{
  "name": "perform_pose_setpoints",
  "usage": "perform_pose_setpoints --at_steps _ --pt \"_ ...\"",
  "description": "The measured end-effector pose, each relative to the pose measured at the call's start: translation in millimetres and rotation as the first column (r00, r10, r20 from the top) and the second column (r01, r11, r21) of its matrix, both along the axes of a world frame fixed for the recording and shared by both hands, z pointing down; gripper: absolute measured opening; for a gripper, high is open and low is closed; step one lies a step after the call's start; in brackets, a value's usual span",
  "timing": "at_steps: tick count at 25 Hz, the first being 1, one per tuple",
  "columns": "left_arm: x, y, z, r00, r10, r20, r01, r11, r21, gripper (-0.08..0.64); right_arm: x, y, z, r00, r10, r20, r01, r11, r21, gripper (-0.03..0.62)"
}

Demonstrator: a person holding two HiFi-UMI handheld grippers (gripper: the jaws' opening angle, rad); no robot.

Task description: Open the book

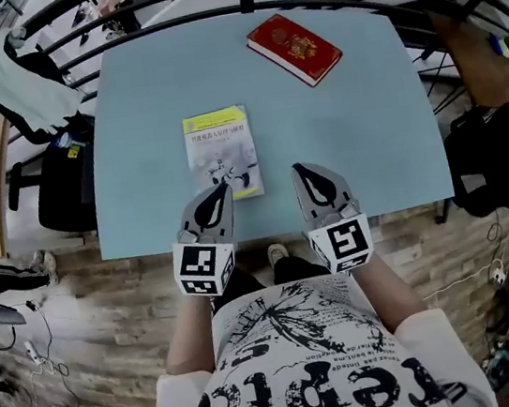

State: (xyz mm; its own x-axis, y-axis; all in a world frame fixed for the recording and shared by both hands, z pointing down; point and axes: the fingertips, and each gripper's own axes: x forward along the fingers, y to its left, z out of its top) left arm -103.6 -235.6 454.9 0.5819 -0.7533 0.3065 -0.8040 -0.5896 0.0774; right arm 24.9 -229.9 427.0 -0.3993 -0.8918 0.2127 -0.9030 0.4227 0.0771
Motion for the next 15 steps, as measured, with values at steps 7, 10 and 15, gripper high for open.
perform_pose_setpoints --at_steps 7,10,15 --pt "34 -13 63 0.983 0.175 0.056 -0.166 0.976 -0.141 0.041 12 -2 27 0.992 0.129 0.010 -0.129 0.991 -0.048 0.011" --pt "49 -8 102 0.961 0.258 0.095 -0.232 0.946 -0.225 0.147 12 2 41 0.987 0.160 0.005 -0.160 0.984 -0.074 0.011" --pt "66 -4 155 0.928 0.328 0.178 -0.268 0.918 -0.293 0.178 17 6 61 0.984 0.178 -0.020 -0.179 0.978 -0.106 0.011"
